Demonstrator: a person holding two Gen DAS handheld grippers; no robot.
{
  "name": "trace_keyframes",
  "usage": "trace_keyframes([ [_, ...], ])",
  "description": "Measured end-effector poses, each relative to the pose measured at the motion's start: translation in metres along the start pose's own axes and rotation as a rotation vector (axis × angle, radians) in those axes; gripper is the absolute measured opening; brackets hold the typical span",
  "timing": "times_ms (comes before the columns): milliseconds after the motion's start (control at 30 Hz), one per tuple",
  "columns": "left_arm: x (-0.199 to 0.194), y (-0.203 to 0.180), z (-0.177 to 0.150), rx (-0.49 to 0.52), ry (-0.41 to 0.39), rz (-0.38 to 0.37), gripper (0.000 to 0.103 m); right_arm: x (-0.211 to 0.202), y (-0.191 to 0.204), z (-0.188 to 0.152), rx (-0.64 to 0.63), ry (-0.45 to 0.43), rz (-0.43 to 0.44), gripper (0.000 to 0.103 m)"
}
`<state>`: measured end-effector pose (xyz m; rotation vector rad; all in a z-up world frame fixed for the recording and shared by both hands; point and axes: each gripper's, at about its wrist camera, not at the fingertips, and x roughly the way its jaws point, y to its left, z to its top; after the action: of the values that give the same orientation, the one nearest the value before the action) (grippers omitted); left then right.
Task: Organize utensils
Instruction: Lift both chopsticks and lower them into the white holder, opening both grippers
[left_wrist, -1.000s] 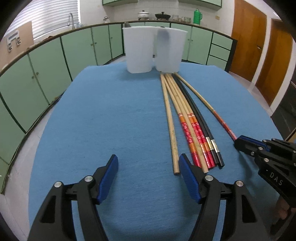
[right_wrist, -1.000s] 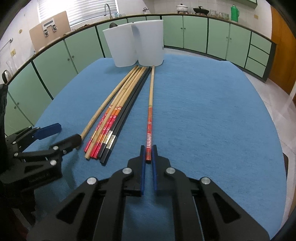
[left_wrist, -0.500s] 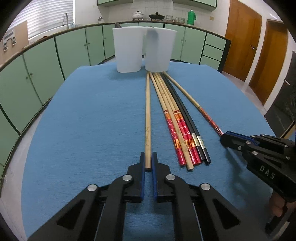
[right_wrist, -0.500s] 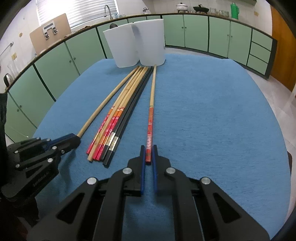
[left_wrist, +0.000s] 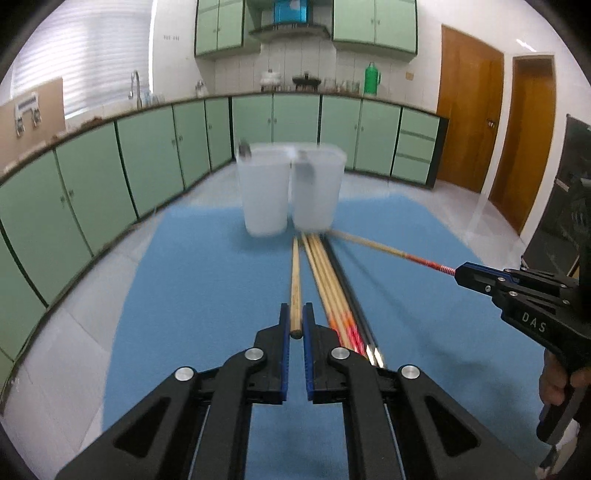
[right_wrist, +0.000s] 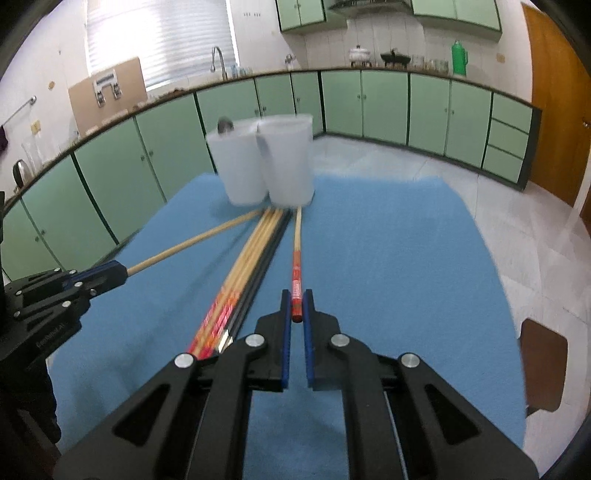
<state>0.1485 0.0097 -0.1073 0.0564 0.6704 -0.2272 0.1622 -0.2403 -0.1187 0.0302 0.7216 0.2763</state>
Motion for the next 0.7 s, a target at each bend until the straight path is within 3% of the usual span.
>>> trace_keyframes([
  [333,-0.028,0.004,0.060,0.026,-0.167,-0.010,0.006,-0.034,-0.009,0.067,0.004,-0.135,0.036,0.005],
  [700,-0.016,0.016,0.120,0.034,-0.255,-0.056,0.006,-0.031,-0.013,0.147,-0.041,-0.141,0.097,0.005],
])
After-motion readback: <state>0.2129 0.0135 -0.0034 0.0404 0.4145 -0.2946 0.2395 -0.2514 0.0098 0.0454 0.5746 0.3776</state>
